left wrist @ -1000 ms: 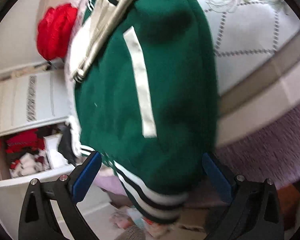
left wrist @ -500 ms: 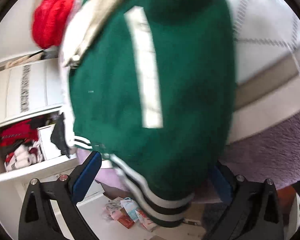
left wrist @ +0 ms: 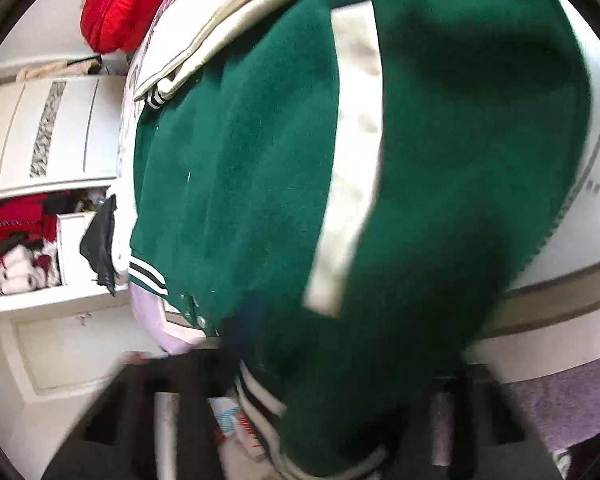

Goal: Fold large clothes

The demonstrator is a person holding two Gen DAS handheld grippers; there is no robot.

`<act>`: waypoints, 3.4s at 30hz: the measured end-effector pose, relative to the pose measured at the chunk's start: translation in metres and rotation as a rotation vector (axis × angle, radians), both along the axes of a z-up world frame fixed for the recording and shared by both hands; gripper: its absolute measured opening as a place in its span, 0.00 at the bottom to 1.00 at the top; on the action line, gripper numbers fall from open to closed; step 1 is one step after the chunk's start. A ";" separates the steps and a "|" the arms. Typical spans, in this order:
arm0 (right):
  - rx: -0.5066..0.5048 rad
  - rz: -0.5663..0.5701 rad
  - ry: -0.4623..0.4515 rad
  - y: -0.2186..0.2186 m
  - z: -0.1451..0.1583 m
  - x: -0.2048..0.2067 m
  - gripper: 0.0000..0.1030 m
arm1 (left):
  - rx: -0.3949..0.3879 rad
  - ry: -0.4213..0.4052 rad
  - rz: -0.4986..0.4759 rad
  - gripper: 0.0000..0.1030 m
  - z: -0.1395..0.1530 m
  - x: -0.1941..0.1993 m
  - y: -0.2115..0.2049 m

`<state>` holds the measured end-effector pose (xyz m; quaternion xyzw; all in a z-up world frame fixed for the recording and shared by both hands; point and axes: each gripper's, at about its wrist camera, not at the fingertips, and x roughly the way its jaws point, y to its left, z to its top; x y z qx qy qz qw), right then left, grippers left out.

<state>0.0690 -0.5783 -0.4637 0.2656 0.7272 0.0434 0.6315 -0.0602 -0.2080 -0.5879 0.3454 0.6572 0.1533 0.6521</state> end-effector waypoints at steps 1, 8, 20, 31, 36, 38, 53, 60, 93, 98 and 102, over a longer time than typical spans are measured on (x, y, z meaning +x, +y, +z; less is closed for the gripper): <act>0.022 -0.009 -0.017 0.002 -0.001 0.006 0.62 | -0.004 -0.018 0.011 0.18 0.006 0.003 0.000; 0.295 -0.141 -0.137 0.009 -0.016 0.049 0.75 | -0.080 -0.078 0.122 0.13 0.038 0.027 0.014; 0.486 -0.263 -0.121 0.090 -0.049 0.134 0.23 | -0.195 -0.075 0.137 0.11 0.075 0.051 0.035; 0.298 -0.213 -0.199 0.100 0.116 0.149 0.15 | -0.508 -0.098 0.209 0.10 0.178 0.057 0.087; 0.192 -0.142 -0.207 0.162 0.158 0.207 0.15 | -0.582 -0.156 0.285 0.11 0.185 0.105 0.169; 0.168 -0.104 -0.215 0.204 0.170 0.242 0.15 | -0.615 -0.170 0.326 0.12 0.178 0.126 0.210; 0.152 0.110 -0.065 0.442 0.066 0.380 0.68 | -1.059 -0.215 0.851 0.78 0.072 0.167 0.461; 0.127 0.084 -0.132 0.394 0.100 0.288 0.68 | -0.985 -0.199 0.918 0.78 0.058 0.137 0.479; 0.065 0.124 -0.041 0.355 0.007 0.260 0.29 | -1.019 -0.120 1.003 0.21 0.048 0.013 0.377; -0.029 0.254 -0.044 0.346 0.050 0.250 0.56 | -1.120 -0.092 1.032 0.46 0.075 -0.002 0.375; 0.017 0.290 0.005 0.335 0.066 0.179 0.65 | -1.121 -0.130 1.059 0.57 0.087 -0.025 0.392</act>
